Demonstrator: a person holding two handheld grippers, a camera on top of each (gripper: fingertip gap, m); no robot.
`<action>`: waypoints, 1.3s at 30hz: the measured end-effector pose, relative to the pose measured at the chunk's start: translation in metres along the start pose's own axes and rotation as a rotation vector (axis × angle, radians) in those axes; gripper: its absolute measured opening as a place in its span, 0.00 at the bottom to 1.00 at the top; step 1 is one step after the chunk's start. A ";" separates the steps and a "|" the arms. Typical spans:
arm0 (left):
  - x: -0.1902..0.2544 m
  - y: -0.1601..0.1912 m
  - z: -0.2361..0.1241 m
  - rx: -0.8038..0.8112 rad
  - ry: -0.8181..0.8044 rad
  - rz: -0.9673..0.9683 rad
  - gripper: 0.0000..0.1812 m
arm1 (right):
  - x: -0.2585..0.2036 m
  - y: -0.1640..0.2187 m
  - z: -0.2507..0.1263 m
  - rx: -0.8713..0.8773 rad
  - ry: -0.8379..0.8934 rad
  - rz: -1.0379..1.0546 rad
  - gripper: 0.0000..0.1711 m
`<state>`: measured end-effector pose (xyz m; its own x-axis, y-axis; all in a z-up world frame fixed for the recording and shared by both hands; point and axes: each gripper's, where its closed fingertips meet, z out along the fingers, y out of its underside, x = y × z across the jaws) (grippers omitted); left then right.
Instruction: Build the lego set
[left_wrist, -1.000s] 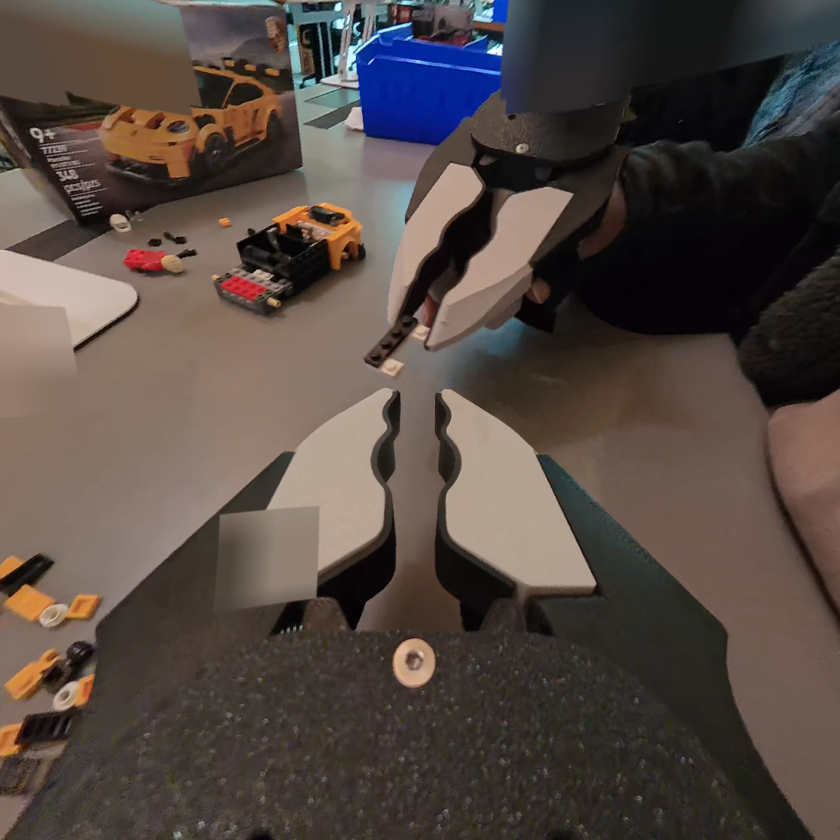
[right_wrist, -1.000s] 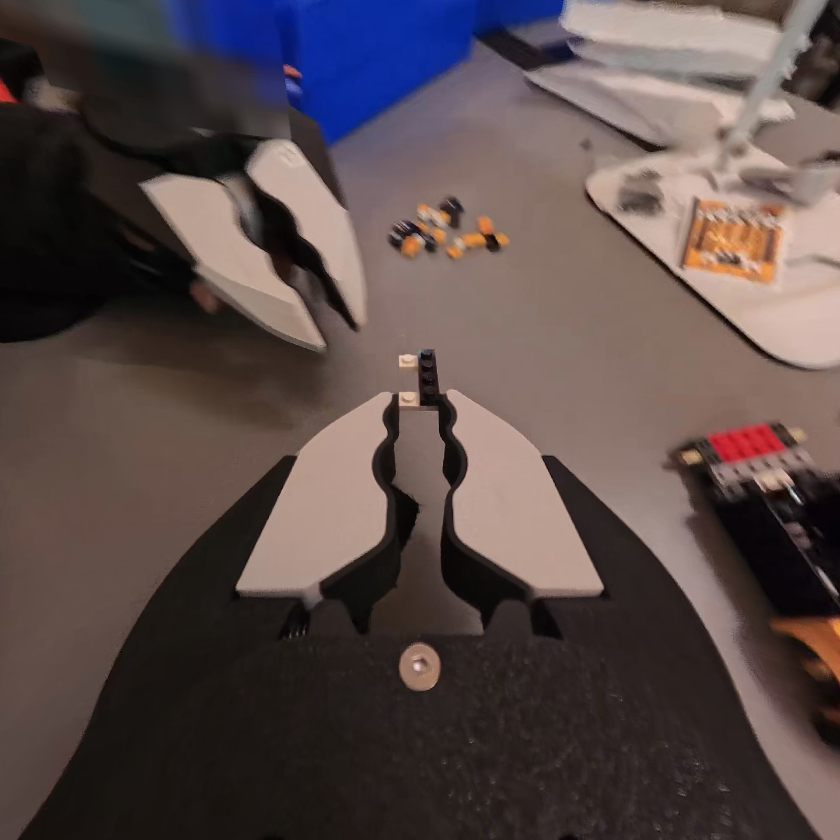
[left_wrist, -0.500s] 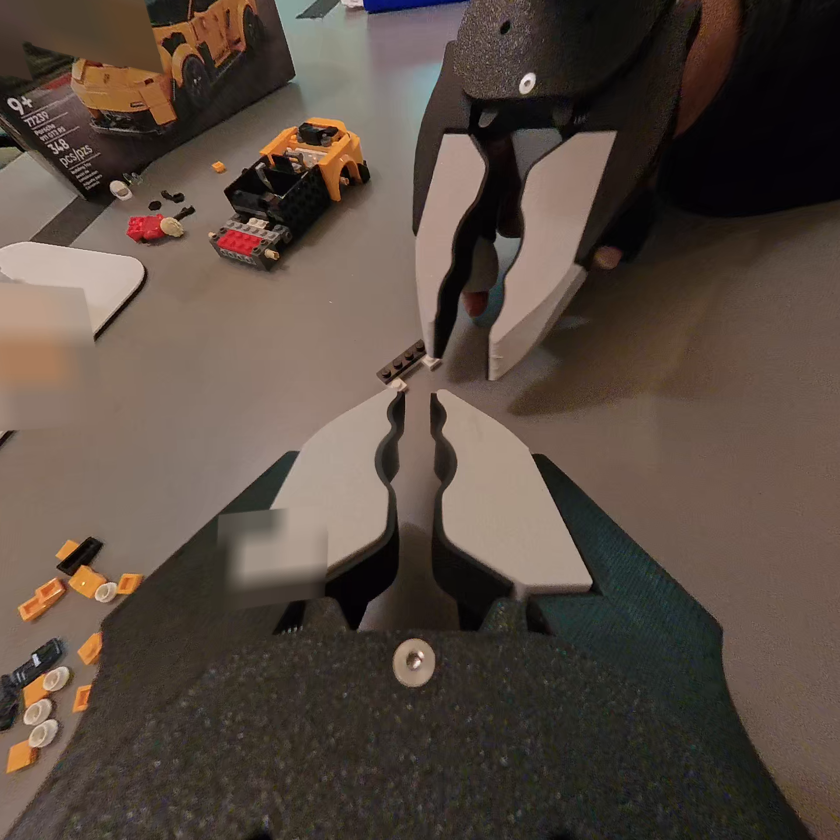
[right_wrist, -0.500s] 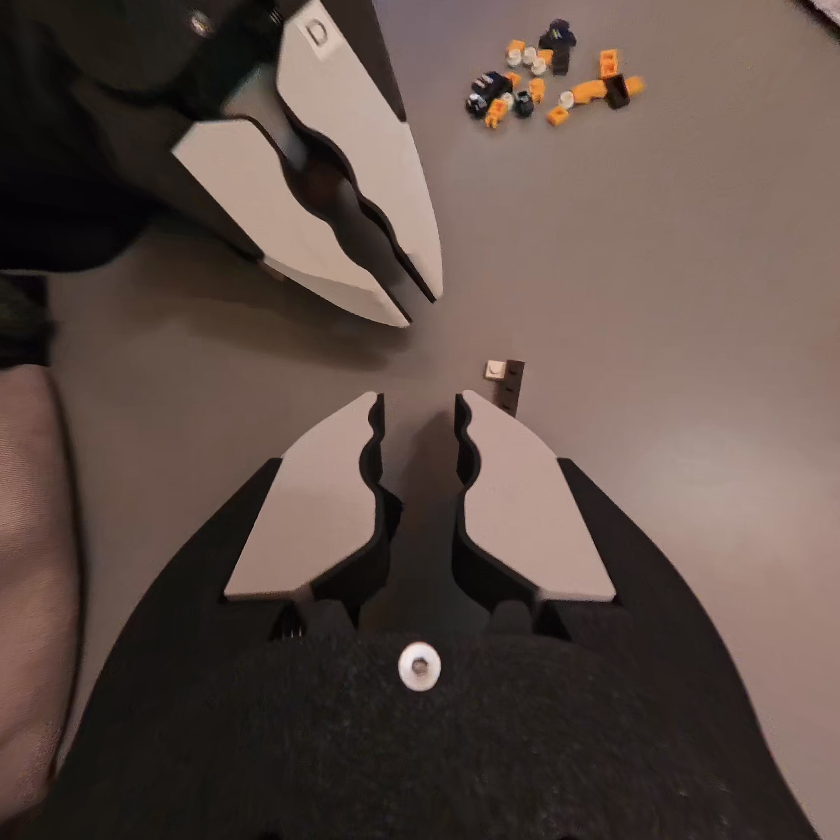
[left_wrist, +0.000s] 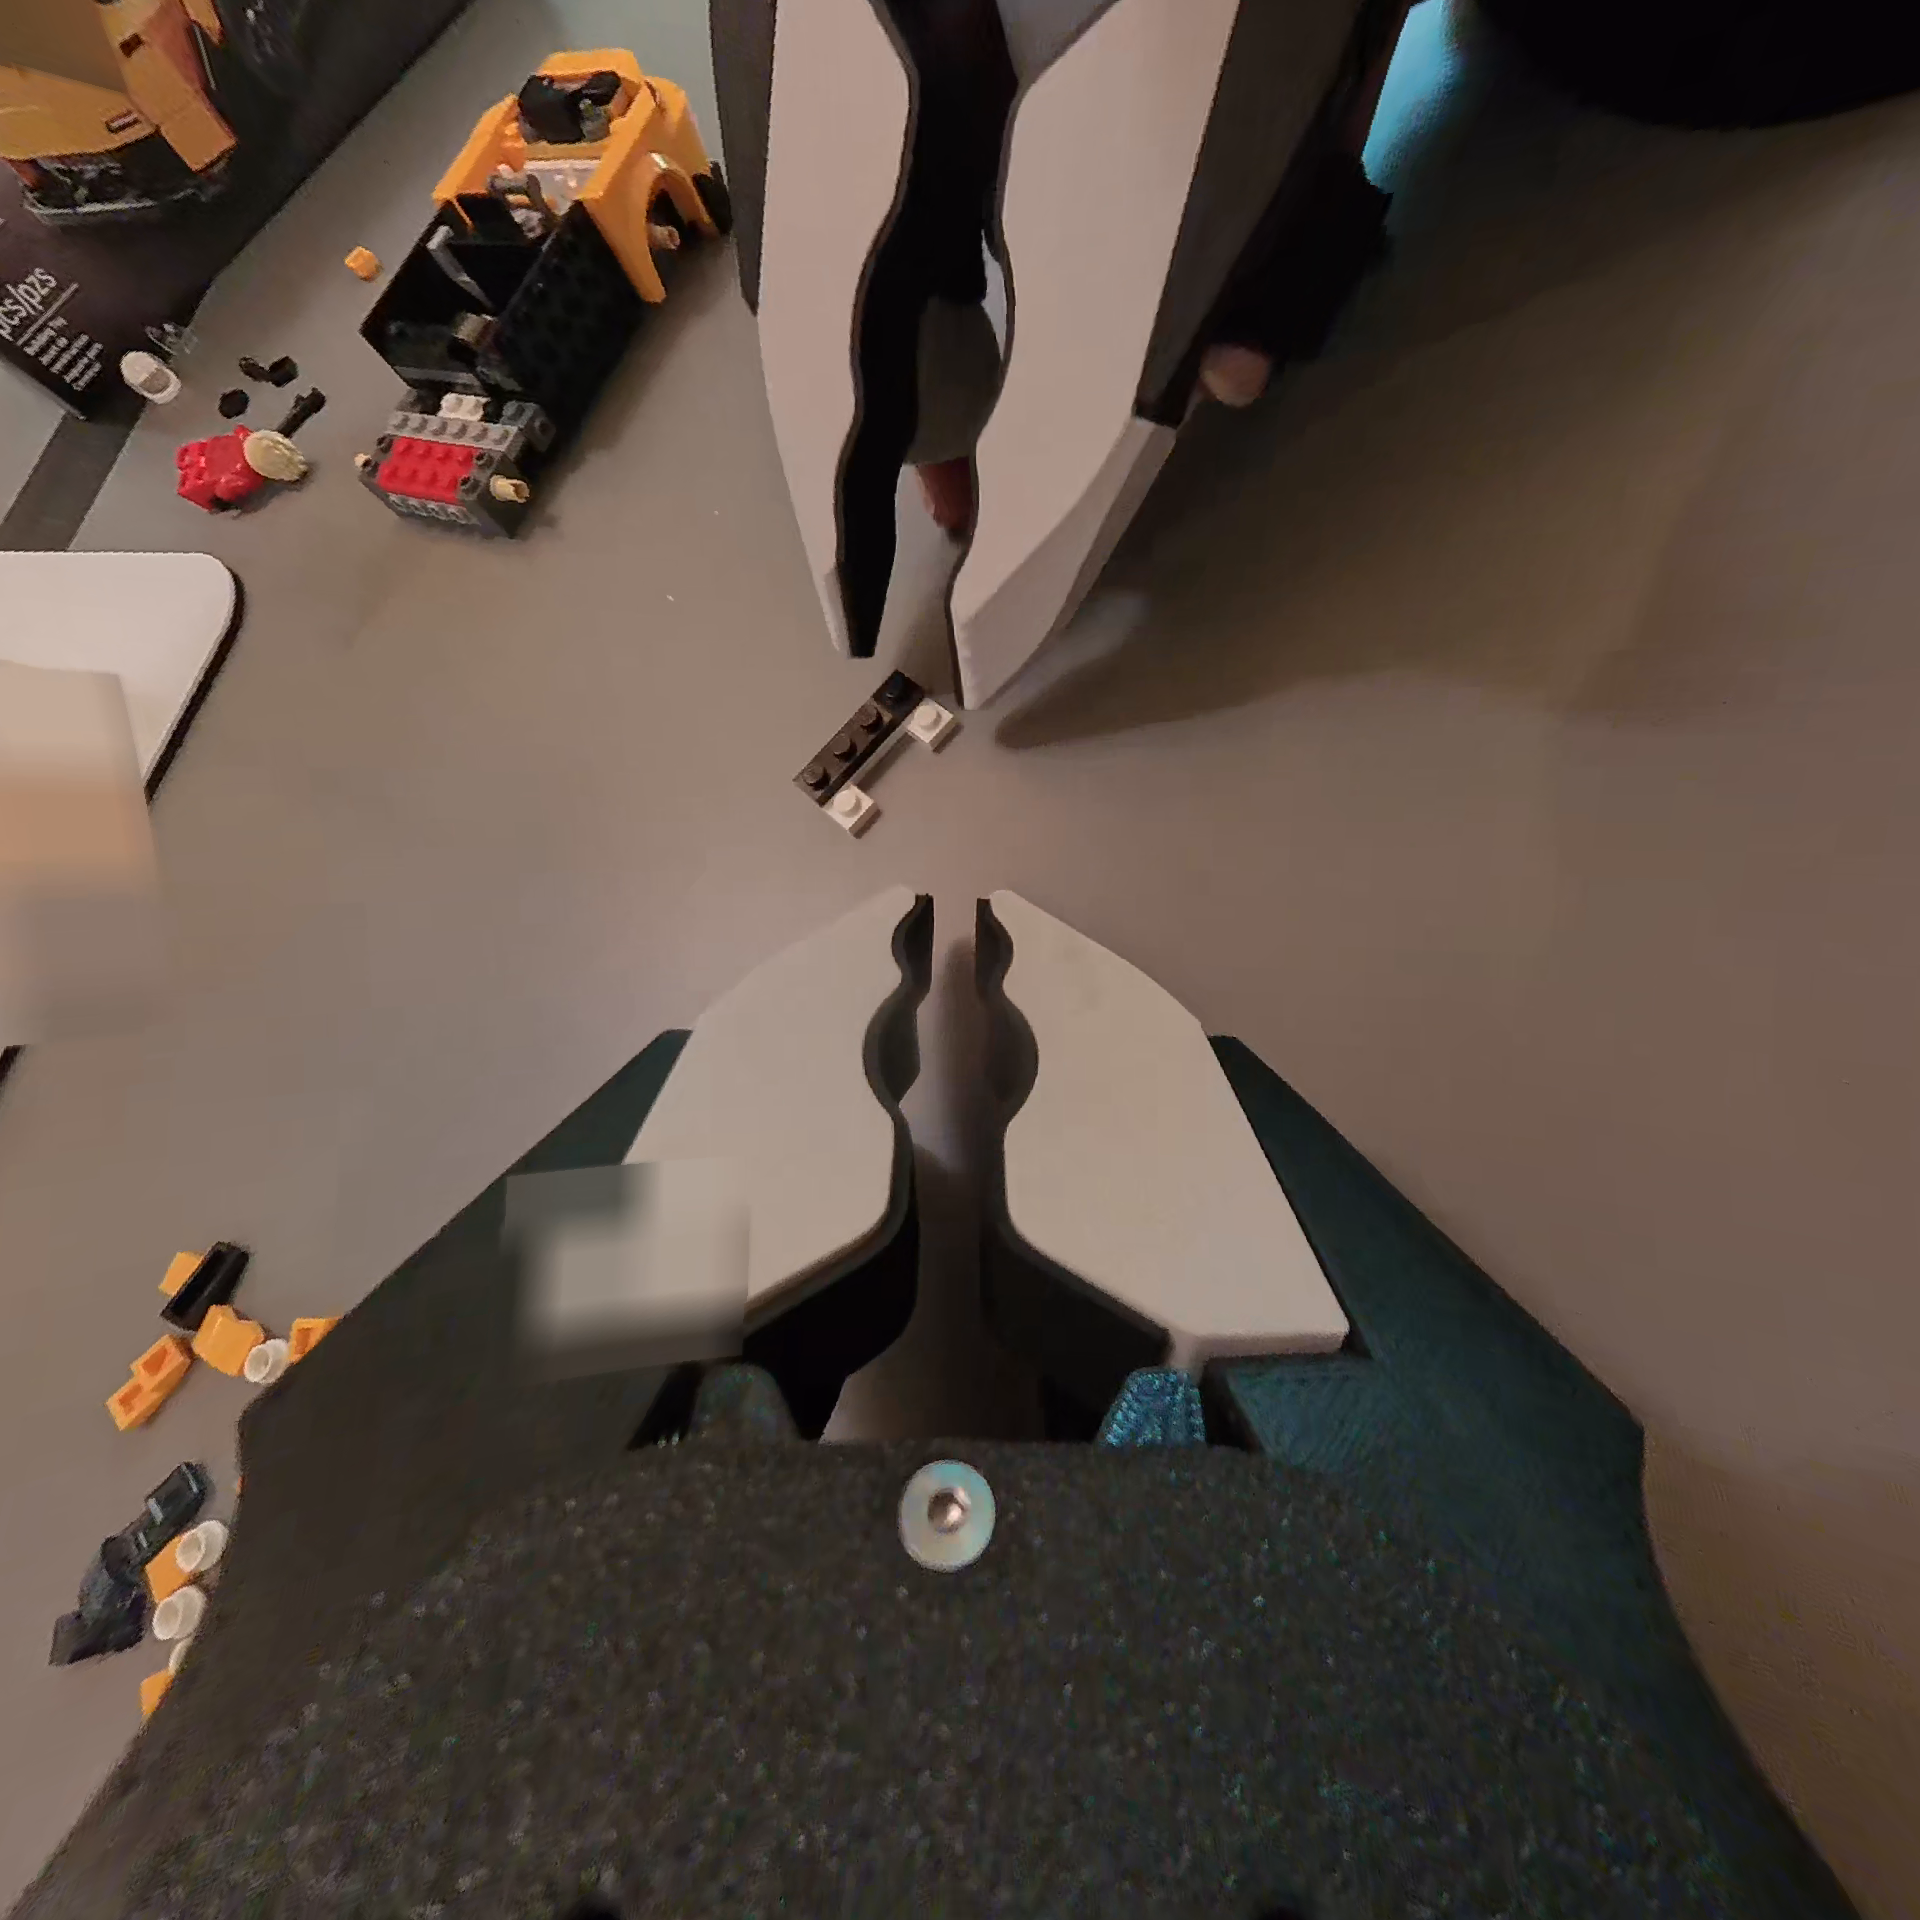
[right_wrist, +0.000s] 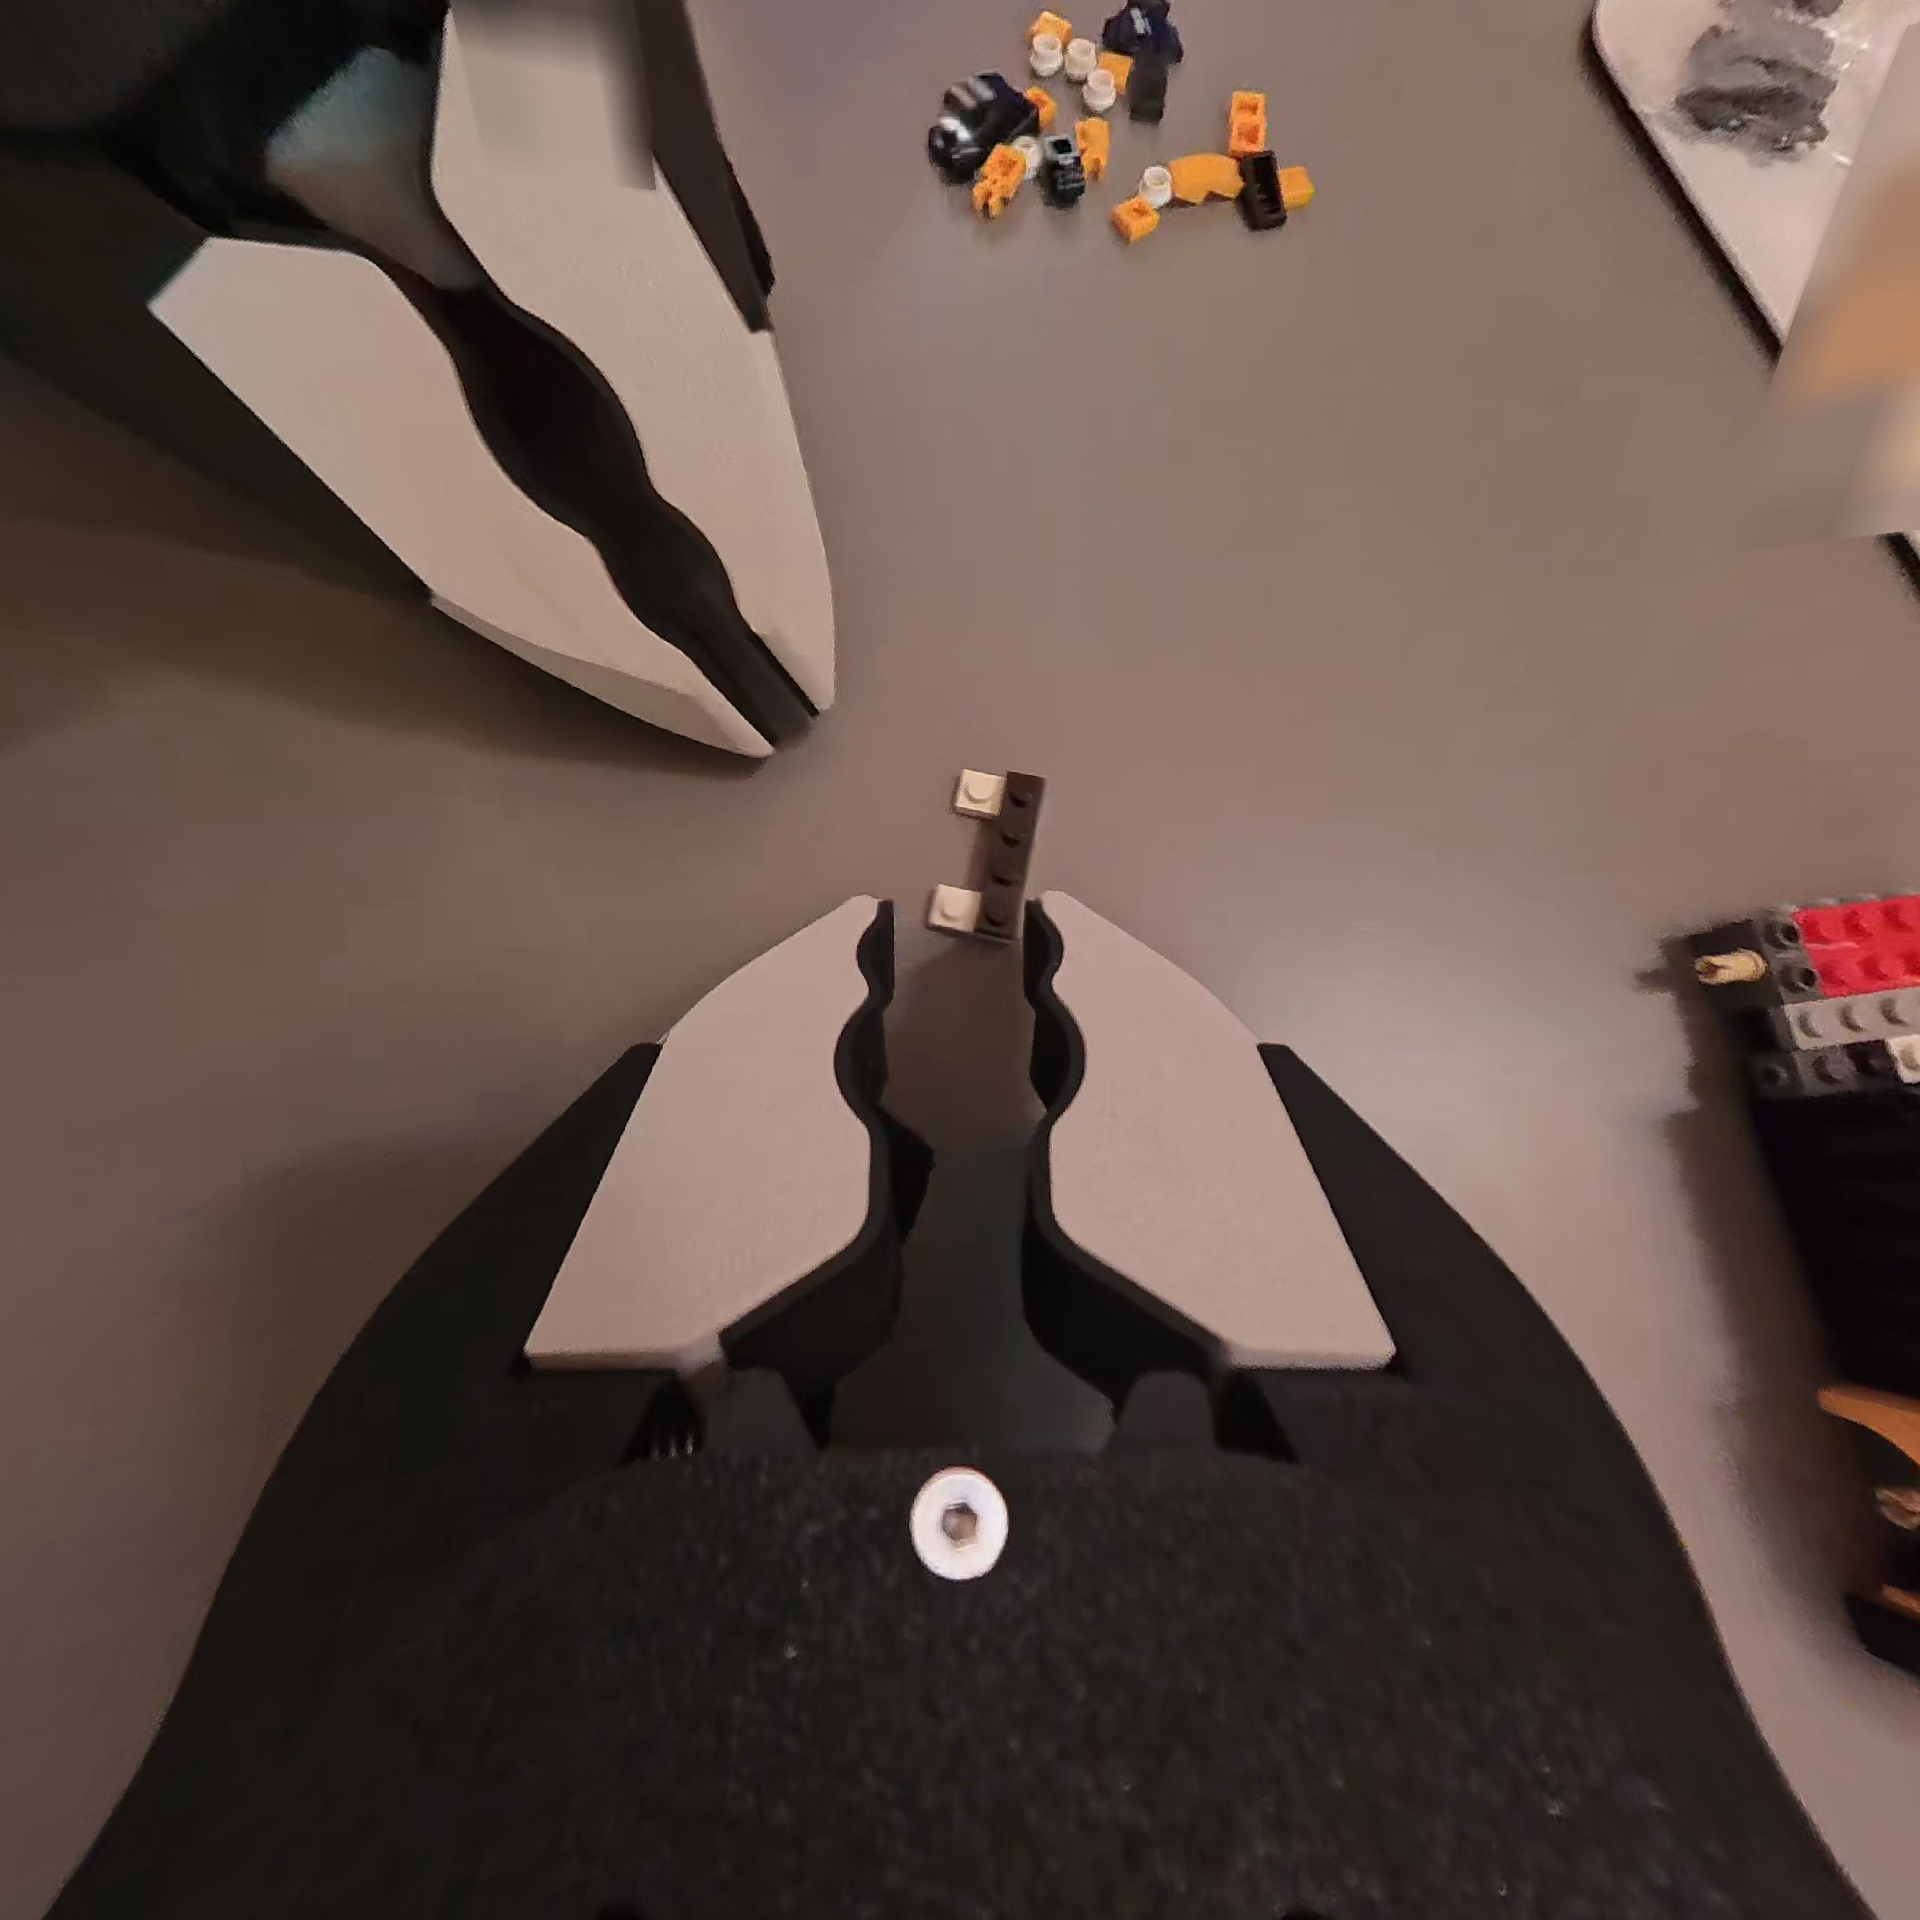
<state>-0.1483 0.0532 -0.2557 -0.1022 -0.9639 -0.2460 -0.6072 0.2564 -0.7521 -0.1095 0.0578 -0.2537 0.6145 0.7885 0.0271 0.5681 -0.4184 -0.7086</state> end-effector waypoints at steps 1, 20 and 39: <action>0.000 0.000 0.000 -0.003 0.000 0.004 0.04 | -0.006 -0.001 0.001 -0.006 -0.017 -0.006 0.14; 0.000 0.000 0.001 -0.012 -0.003 -0.002 0.05 | -0.001 0.002 0.004 -0.068 0.048 0.015 0.13; -0.008 -0.007 0.017 -0.044 -0.008 -0.008 0.05 | 0.037 -0.039 -0.029 0.276 0.133 0.111 0.12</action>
<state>-0.1295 0.0607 -0.2584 -0.0910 -0.9651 -0.2455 -0.6420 0.2453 -0.7264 -0.0928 0.0898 -0.2049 0.7410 0.6712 0.0182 0.3353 -0.3464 -0.8761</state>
